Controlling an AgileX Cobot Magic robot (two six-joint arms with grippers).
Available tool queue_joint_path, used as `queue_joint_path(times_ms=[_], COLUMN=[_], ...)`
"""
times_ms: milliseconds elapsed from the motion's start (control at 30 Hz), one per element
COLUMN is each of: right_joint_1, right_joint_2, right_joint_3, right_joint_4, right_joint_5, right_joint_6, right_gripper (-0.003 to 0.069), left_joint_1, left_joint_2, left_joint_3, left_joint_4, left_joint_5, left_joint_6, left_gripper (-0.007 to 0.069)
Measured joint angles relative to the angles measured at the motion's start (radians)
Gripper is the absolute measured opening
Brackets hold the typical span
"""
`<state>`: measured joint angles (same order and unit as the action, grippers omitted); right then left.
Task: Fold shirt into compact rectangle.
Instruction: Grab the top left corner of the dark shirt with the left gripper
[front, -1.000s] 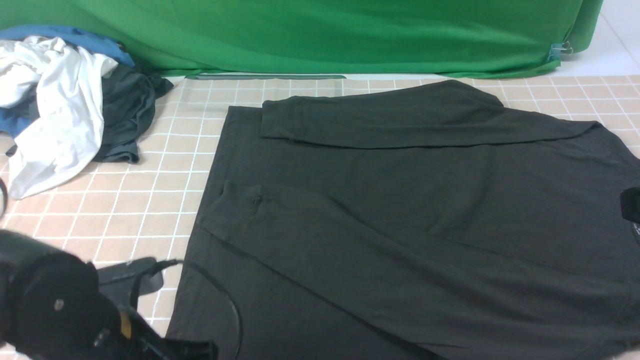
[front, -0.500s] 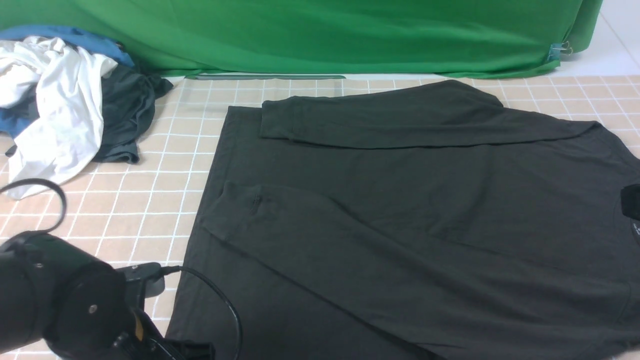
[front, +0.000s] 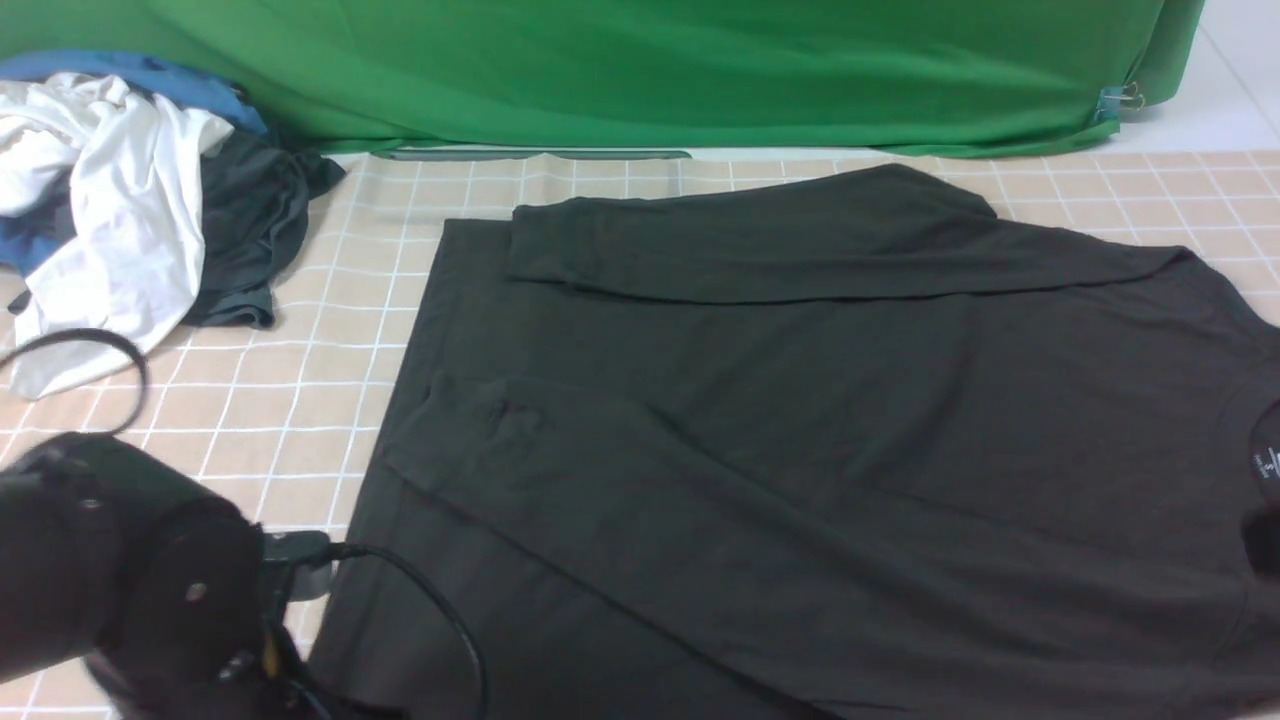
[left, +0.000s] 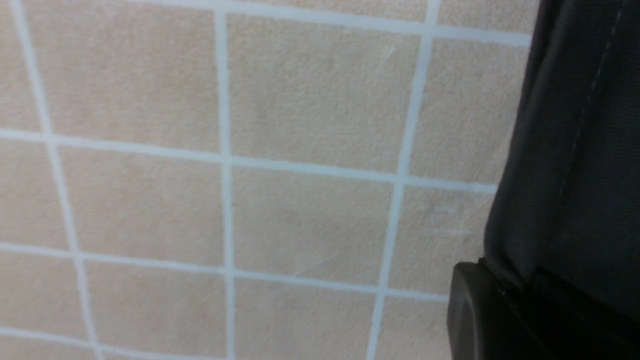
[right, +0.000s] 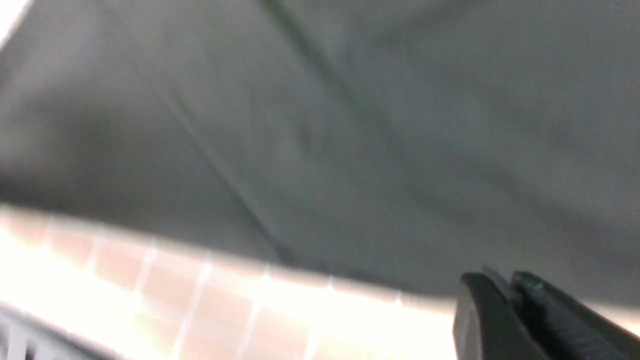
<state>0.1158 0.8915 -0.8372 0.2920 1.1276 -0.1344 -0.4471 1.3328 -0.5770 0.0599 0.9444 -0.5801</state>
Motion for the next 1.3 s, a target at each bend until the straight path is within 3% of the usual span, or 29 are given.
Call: queue_joint_path(times_ms=[200, 300, 567, 700, 1033, 1133, 1233, 1300], right_joint_1=[0.004, 0.038, 0.169, 0.178, 0.179, 0.179, 0.18, 0.18], right_joint_2=[0.082, 0.112, 0.274, 0.382, 0.572, 0.621, 0.629, 0.628], right_joint_3=[0.055, 0.117, 0.197, 0.197, 0.197, 0.197, 0.194, 0.192], right_joint_4=[-0.027, -0.053, -0.203, -0.305, -0.342, -0.34, -0.316, -0.316], right_joint_5=[0.052, 0.006, -0.151, -0.196, -0.358, -0.368, -0.363, -0.349], right_joint_6=[0.01, 0.008, 0.059, 0.105, 0.101, 0.066, 0.054, 0.054], right_gripper=[0.0153, 0.0235, 0.0561, 0.0617, 0.0573, 0.0426, 0.0165, 0.0083], left_joint_1=[0.0, 0.0, 0.0, 0.0, 0.0, 0.0, 0.0, 0.0], left_joint_2=[-0.122, -0.149, -0.152, -0.152, -0.152, -0.152, -0.152, -0.152], left_joint_3=[0.0, 0.0, 0.0, 0.0, 0.0, 0.0, 0.0, 0.0], left_joint_4=[0.013, 0.012, 0.012, 0.012, 0.012, 0.01, 0.008, 0.007], left_joint_5=[0.047, 0.047, 0.047, 0.047, 0.042, 0.042, 0.042, 0.042], left_joint_6=[-0.043, -0.043, -0.044, -0.044, -0.045, -0.045, -0.045, -0.045], left_gripper=[0.0031, 0.0031, 0.0031, 0.0031, 0.0031, 0.0031, 0.0031, 0.0031])
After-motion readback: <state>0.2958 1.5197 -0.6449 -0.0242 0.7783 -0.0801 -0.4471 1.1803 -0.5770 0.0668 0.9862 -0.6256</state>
